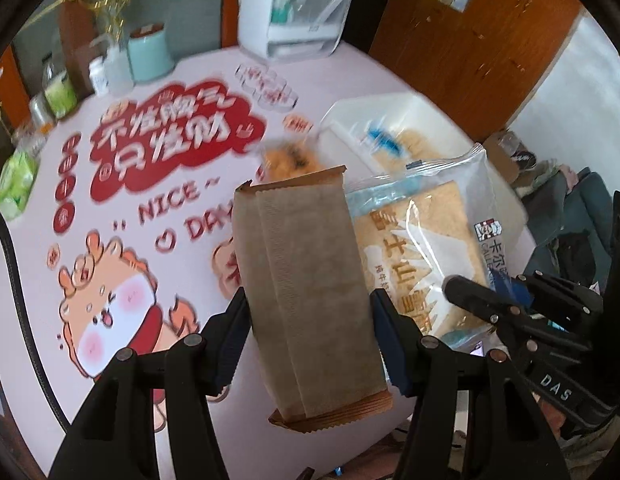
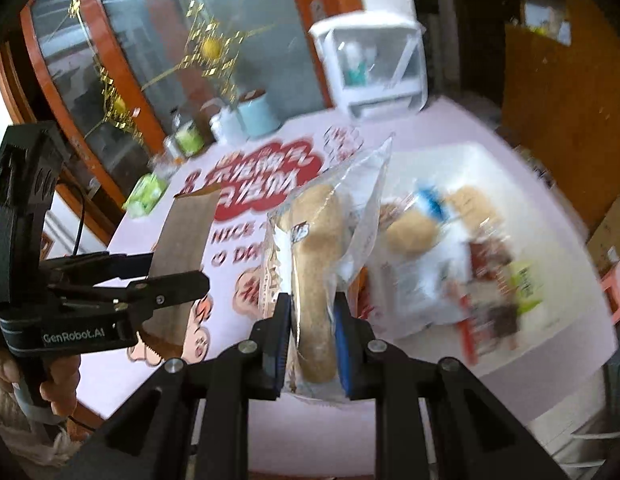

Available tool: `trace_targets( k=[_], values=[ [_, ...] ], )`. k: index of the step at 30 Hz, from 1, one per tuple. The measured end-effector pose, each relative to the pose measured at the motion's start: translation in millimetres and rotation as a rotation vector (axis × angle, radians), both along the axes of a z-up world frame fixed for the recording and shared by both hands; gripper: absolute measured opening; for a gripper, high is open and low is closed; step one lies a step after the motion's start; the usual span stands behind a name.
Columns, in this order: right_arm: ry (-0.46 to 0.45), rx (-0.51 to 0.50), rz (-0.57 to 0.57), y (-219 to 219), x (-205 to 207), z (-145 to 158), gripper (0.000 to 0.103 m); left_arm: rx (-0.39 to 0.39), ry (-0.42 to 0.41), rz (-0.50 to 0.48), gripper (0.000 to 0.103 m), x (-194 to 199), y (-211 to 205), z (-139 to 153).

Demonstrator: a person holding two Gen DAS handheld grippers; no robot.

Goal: Organize snacks
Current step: 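Lift both bread packs and carry them over the white tray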

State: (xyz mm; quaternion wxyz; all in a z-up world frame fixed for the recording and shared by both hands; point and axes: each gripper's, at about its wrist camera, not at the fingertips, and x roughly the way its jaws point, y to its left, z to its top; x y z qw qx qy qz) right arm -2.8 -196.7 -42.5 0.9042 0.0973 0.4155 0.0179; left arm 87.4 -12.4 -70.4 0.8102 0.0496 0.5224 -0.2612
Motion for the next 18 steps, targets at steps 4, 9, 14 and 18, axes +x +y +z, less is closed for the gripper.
trace_targets(
  k=[4,9,14,18],
  values=[
    [-0.053,-0.026,-0.052,-34.5,-9.0,25.9,0.02,-0.043,-0.053,-0.022,0.058,-6.1,-25.4,31.0],
    [-0.103,-0.054,-0.121,-80.0,-13.8,47.1,0.02,-0.079,-0.113,-0.054,0.058,-7.1,-68.8,62.1],
    [-0.13,-0.066,-0.168,-125.3,-12.4,55.8,0.02,-0.108,-0.161,-0.071,0.058,-2.0,-112.8,85.2],
    [-0.14,-0.062,-0.178,-156.4,-6.1,57.7,0.02,-0.11,-0.199,-0.071,0.058,4.8,-149.1,98.2]
  ],
)
